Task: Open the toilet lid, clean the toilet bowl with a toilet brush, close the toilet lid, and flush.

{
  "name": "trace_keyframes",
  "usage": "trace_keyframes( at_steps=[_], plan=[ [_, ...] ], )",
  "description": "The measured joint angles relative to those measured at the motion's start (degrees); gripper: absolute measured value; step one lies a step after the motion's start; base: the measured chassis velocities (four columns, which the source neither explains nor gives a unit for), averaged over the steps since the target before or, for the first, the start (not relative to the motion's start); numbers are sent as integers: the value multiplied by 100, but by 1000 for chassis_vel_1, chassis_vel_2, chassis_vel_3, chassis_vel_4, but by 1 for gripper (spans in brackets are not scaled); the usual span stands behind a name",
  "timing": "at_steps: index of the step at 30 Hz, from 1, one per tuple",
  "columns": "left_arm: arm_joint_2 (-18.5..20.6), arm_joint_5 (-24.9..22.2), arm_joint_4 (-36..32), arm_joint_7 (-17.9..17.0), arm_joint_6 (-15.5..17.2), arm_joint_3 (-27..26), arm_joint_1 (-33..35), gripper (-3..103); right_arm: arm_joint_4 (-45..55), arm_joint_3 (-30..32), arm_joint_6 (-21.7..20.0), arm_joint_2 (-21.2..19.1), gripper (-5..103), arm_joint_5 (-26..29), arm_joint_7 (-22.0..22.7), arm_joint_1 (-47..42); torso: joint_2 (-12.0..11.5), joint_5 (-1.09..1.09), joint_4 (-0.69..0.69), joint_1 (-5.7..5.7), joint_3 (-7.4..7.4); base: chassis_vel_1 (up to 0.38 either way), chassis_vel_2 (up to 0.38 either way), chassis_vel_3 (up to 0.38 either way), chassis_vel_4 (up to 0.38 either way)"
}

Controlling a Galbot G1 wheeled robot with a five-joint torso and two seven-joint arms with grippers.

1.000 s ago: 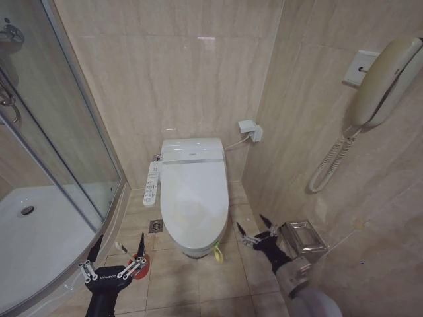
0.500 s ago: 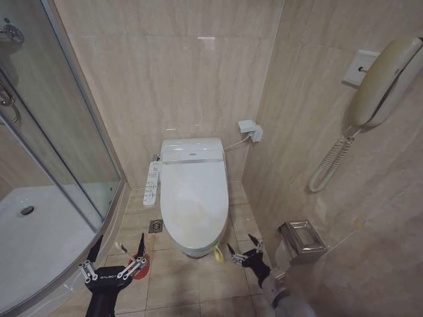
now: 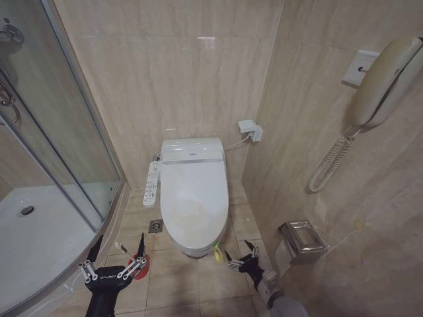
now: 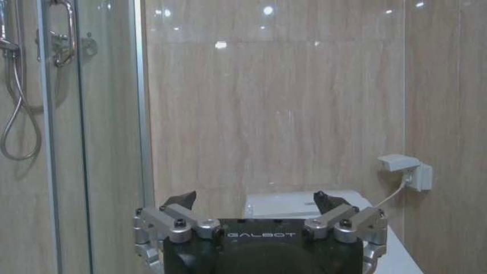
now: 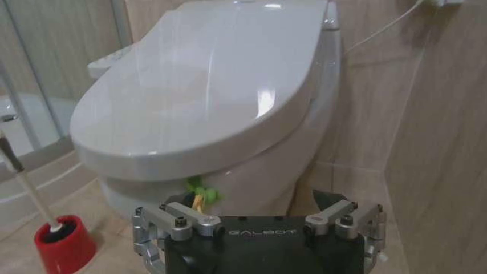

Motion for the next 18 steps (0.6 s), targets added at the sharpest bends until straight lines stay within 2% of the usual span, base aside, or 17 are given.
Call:
trace_keyframes(
  at_steps=[18],
  plan=[
    [0, 0, 0, 0, 0, 0, 0, 100, -832, -425, 99, 259, 100, -187, 111, 485, 0, 0, 0, 0, 0, 0, 0, 0, 0]
  ],
)
